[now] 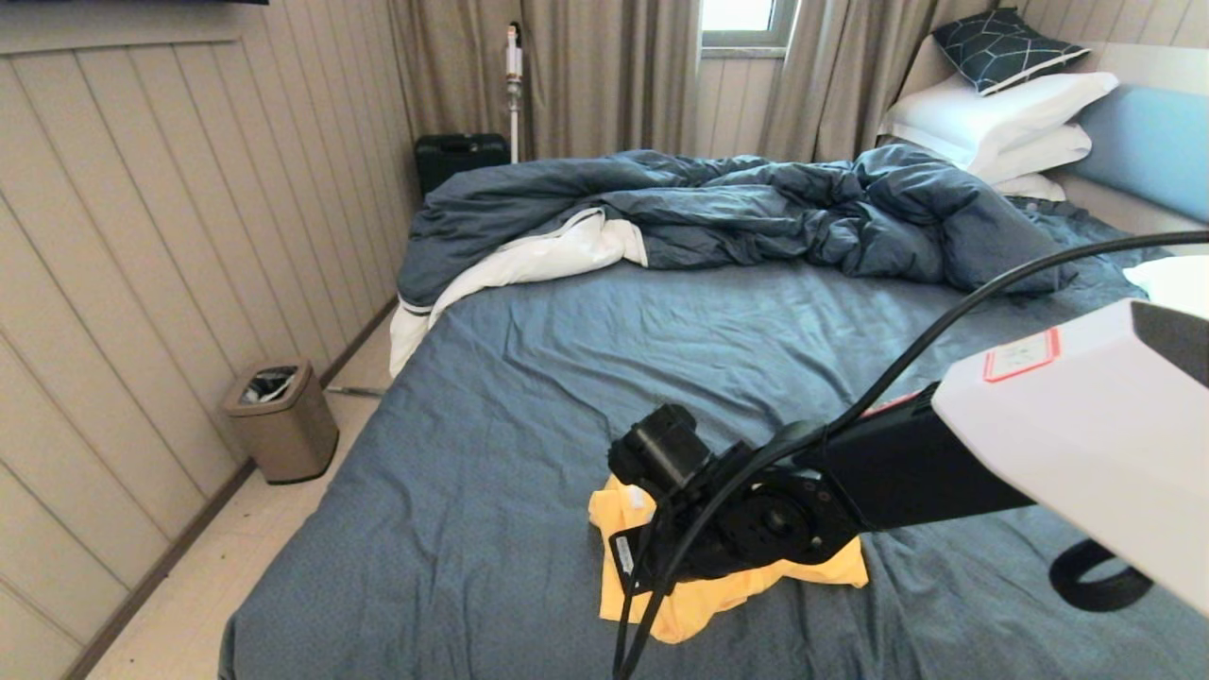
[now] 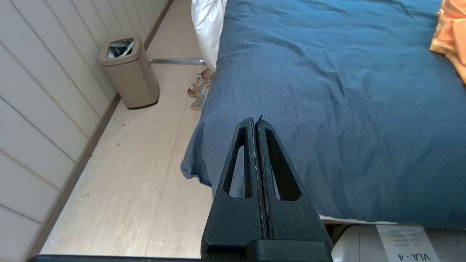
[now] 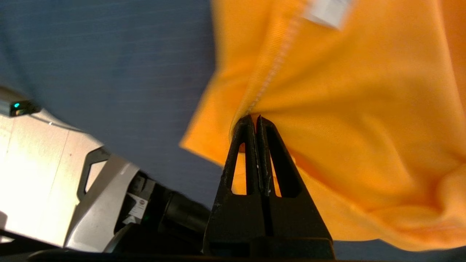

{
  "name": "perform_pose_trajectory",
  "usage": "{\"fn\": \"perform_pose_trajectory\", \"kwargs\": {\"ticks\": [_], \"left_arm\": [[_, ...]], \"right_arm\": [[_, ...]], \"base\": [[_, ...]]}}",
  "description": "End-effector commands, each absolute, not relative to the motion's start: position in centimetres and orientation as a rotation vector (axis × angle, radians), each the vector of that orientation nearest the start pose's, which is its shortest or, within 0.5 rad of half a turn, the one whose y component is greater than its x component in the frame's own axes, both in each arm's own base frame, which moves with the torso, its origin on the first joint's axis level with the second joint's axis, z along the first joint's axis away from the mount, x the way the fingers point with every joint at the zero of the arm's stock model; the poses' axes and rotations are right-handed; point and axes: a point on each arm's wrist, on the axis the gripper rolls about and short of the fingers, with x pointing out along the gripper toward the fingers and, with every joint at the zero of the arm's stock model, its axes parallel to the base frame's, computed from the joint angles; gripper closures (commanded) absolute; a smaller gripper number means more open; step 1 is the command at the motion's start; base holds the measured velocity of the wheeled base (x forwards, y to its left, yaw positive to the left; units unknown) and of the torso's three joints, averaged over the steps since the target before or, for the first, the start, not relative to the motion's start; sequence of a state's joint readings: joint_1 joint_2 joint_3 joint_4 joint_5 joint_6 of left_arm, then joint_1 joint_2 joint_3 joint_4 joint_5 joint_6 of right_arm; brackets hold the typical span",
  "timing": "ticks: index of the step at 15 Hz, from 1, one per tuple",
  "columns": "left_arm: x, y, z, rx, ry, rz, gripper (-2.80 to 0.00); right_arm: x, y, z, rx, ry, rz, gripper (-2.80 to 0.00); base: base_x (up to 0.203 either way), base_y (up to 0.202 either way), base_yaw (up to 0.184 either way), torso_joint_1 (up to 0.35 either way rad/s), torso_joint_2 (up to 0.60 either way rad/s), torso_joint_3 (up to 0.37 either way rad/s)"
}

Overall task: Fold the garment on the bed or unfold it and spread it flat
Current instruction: Fold the yellow T-shirt

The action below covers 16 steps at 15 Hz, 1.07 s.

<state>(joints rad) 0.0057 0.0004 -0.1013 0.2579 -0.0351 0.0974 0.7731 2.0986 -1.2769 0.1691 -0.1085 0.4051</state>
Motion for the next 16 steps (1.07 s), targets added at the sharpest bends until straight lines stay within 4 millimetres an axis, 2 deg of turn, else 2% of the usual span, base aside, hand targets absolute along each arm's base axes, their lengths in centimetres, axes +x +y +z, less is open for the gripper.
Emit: {"fn": "perform_pose_trajectory", "kwargs": {"ticks": [1,4,7,10,11,12,14,16], "left_arm": [[-3.2,-0.1,7.7,0.094,0.158,-0.038,0.00],[-3.2,-0.1,7.7,0.095,0.158,-0.037,0.00],[-3.2,-0.1,7.7,0.095,0.158,-0.037,0.00],[-3.2,-0.1,7.7,0.095,0.158,-0.037,0.00],[-3.2,-0.1,7.7,0.095,0.158,-0.037,0.00],[-3.2,-0.1,7.7,0.094,0.158,-0.037,0.00],[-3.2,-0.1,7.7,0.093,0.158,-0.037,0.00],[-3.2,-0.1,7.7,0.093,0.158,-0.037,0.00]], "right_arm": [[26.9,27.8,10.2,-0.073,0.987,0.449,0.00],[27.1,29.3,10.9,-0.066,0.953,0.481,0.00],[27.0,30.7,10.7,-0.081,0.941,0.507,0.00],[27.2,29.6,12.0,-0.056,0.916,0.491,0.00],[27.9,28.1,13.1,-0.030,0.897,0.461,0.00],[29.0,25.8,14.1,0.004,0.877,0.410,0.00],[30.0,21.5,15.8,0.041,0.846,0.327,0.00],[30.4,17.5,15.6,0.044,0.864,0.242,0.00]], "base": [[0.000,0.000,0.000,0.000,0.00,0.000],[0.000,0.000,0.000,0.000,0.00,0.000],[0.000,0.000,0.000,0.000,0.00,0.000],[0.000,0.000,0.000,0.000,0.00,0.000],[0.000,0.000,0.000,0.000,0.00,0.000],[0.000,0.000,0.000,0.000,0.00,0.000],[0.000,0.000,0.000,0.000,0.00,0.000],[0.000,0.000,0.000,0.000,0.00,0.000]]}}
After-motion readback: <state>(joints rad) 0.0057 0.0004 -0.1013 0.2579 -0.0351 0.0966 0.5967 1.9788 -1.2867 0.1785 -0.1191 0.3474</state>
